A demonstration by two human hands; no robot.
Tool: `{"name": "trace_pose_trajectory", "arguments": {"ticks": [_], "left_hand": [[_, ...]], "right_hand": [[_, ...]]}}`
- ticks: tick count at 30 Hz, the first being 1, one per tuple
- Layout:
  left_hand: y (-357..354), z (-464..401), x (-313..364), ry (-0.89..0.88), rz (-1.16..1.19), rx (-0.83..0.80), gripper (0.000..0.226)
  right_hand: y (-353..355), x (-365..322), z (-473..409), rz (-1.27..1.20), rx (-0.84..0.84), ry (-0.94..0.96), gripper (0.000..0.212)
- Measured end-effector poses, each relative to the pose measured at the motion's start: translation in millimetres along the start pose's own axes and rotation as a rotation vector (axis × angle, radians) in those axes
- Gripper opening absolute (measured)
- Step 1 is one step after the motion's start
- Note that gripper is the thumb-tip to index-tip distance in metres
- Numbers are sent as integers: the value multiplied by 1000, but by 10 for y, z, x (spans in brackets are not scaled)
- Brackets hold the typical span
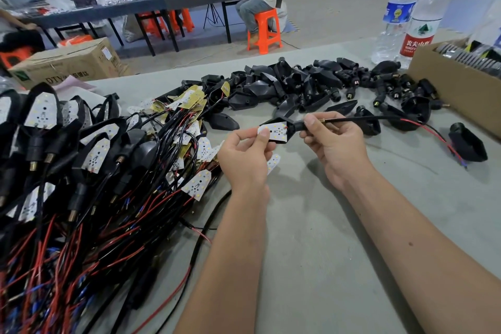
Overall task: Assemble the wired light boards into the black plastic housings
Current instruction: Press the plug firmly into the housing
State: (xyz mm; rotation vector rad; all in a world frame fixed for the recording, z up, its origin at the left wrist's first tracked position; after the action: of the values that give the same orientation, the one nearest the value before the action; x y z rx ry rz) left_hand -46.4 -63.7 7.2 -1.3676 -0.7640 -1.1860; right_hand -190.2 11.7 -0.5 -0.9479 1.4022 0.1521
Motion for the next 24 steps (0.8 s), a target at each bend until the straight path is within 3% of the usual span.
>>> {"name": "trace_pose_trajectory", "arguments": {"ticks": [4,17,19,24], "left_hand": [[-62,58,-64,98,104,35,10],[-47,42,-95,78,132,140,12],[-32,42,-85,6,23,163,12],[34,59,15,-290,-514,261,26]], "right_hand": [[1,5,-10,-2,23,7,7],[14,36,-7,99,85,24,8],[19,38,-10,89,81,7,7],[58,42,-35,56,76,-21,10]]}}
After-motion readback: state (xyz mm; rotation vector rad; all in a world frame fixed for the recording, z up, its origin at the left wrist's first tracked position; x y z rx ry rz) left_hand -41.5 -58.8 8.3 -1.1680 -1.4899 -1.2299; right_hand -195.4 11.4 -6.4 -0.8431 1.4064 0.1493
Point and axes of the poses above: each hand's wrist, its own z-axis away from the middle knuckle, its own y-axis out of the back of the hand, x = y × z, the point moved 3 cm from there along -z, towards the middle knuckle, and after that the axes turned 3 degrees about y, right-handed, at the moved point
